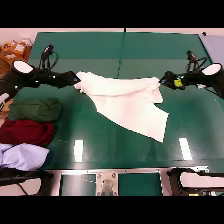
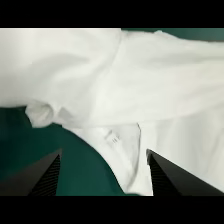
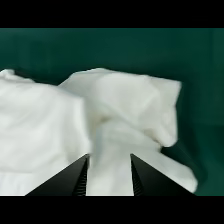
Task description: Fold the shirts.
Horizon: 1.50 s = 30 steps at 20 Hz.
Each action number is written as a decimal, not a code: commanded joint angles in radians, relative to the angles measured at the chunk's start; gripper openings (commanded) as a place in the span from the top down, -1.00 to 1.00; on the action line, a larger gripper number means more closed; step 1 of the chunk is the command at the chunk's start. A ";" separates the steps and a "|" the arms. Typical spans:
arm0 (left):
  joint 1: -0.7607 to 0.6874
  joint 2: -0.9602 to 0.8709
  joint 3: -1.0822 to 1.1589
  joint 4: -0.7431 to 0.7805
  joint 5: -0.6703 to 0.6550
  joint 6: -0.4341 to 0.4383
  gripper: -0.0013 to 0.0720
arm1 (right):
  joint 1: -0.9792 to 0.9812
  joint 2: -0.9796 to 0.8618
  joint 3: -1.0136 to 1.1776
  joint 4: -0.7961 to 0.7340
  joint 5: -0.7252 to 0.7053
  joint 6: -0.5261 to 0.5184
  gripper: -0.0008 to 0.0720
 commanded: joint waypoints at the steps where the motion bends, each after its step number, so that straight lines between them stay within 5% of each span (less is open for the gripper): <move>1: -0.017 0.042 -0.032 0.046 -0.233 -0.163 -0.69 | -0.143 -0.006 0.002 -0.002 0.070 -0.009 -0.14; 4: -0.198 0.059 -0.186 0.027 -0.102 -0.228 -0.69 | -0.206 -0.010 -0.071 -0.002 0.068 -0.012 -0.26; 7: -0.411 0.029 -0.302 -0.092 0.174 -0.227 -0.69 | -0.208 -0.027 -0.120 0.002 0.065 -0.020 -0.26; 10: -0.544 -0.056 -0.307 -0.214 0.293 -0.217 -0.69 | -0.196 -0.062 -0.122 0.006 0.053 -0.020 -0.26; 18: -0.622 -0.163 -0.307 -0.400 0.438 -0.166 -0.66 | -0.182 -0.083 -0.121 0.119 0.016 -0.064 -0.26; 19: -0.621 -0.166 -0.307 -0.398 0.448 -0.161 -0.07 | -0.182 -0.083 -0.121 0.119 0.013 -0.064 -0.26; 20: -0.617 -0.166 -0.306 -0.399 0.442 -0.114 0.91 | -0.182 -0.083 -0.121 0.118 0.013 -0.065 -0.26; 22: -0.543 -0.164 -0.279 -0.346 0.289 -0.053 0.91 | -0.182 -0.083 -0.121 0.118 0.014 -0.070 -0.26; 27: -0.160 -0.037 -0.238 0.017 -0.124 -0.124 0.91 | -0.181 -0.083 -0.143 0.116 0.042 -0.090 -0.42; 30: 0.006 0.001 -0.235 0.066 -0.247 -0.101 0.91 | -0.159 -0.084 -0.214 0.145 0.042 -0.091 -0.41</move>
